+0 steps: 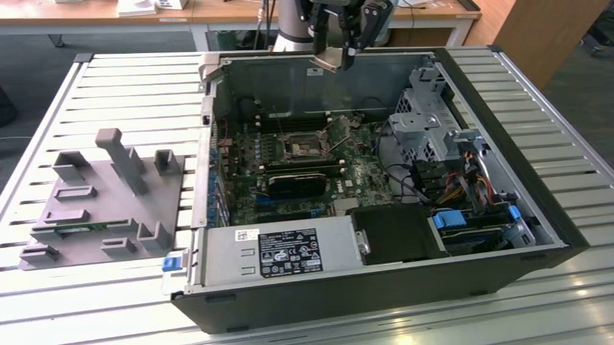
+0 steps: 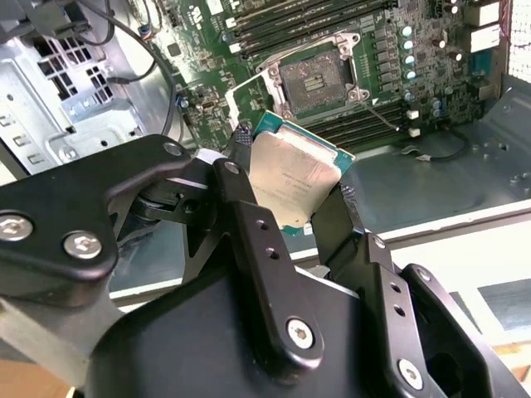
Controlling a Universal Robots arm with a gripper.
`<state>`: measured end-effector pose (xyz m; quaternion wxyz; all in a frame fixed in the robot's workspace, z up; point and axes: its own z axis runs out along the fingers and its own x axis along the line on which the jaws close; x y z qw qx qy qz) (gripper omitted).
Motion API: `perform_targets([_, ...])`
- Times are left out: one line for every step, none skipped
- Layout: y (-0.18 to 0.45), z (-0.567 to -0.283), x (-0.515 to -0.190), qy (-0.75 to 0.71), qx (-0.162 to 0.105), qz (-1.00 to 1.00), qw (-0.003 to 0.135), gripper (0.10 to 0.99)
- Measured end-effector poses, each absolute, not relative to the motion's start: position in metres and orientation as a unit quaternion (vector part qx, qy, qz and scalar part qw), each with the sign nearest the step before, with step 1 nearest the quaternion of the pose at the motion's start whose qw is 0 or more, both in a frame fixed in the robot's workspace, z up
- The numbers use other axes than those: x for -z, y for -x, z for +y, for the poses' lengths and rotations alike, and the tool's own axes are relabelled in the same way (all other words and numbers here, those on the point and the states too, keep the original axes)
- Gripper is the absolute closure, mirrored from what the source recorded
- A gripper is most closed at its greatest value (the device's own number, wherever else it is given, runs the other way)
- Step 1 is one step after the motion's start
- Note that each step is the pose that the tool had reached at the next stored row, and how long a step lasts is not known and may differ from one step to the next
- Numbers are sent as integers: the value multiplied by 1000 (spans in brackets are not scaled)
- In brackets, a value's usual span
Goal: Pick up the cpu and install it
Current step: 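Place the cpu into insertion slot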
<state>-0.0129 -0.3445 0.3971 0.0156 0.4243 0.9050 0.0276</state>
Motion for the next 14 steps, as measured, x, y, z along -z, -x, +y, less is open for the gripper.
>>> perform_targets([13,-345,-397,-431,-27,902,16,545])
perform_targets([13,-345,-397,-436,-27,899,16,545])
perform_targets([13,-345,-396,-442,-27,896,16,545])
perform_targets([13,-345,-396,-448,-27,893,16,545])
perform_targets([13,-345,-396,-453,-27,891,16,545])
perform_targets([13,-344,-396,-458,-27,889,17,545])
perform_targets([14,-344,-396,-462,-27,886,17,545])
perform_targets([14,-344,-396,-467,-27,884,17,545])
perform_targets([14,-344,-395,-471,-27,882,17,545])
perform_targets([14,-344,-395,-476,-27,879,17,545])
perform_targets([14,-344,-395,-481,-26,876,17,545])
perform_targets([15,-344,-395,-485,-26,874,17,545])
perform_targets([15,-344,-395,-489,-26,872,18,545])
perform_targets([15,-344,-395,-492,-26,870,18,545])
